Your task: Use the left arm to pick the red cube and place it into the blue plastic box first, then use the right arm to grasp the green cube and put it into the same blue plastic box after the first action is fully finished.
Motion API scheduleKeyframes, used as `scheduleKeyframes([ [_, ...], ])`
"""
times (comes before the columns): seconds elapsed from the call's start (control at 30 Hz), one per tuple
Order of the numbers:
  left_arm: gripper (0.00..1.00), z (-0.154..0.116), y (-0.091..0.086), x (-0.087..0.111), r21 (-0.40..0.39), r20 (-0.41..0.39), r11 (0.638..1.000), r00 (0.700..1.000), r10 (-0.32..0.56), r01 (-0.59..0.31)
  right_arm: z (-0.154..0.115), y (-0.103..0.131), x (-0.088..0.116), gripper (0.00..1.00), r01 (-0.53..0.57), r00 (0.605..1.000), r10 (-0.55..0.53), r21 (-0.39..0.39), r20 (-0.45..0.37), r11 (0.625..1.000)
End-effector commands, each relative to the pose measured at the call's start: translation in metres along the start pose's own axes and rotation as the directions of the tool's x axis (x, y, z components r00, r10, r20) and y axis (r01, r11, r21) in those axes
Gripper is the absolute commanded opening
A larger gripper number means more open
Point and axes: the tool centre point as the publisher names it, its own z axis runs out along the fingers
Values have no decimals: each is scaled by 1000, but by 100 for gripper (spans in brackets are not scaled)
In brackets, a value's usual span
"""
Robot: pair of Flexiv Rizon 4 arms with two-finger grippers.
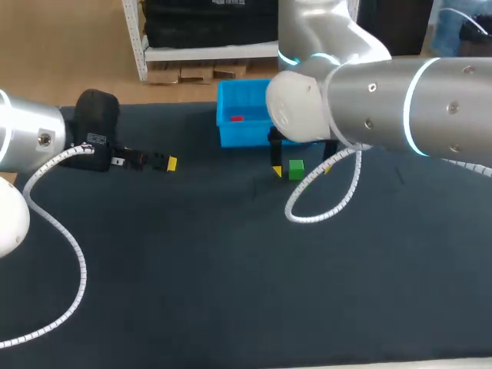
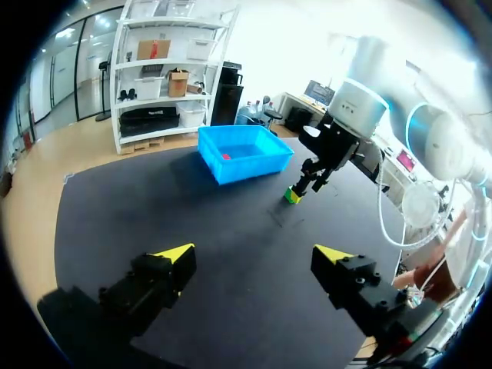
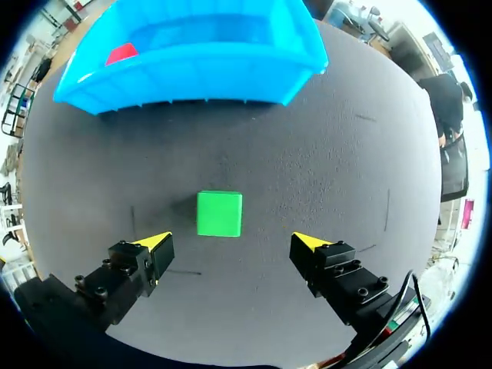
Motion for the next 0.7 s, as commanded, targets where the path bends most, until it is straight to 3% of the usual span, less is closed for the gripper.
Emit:
scheduleKeyframes([
  [0.03,100,1,2,1,6,7,1000,1000,1,-1,4,-7,6,100,-3,965,4,-6,262,1000],
  [0.7,100,1,2,1,6,7,1000,1000,1,-1,15,-2,-28,100,35,956,-32,-7,292,999],
])
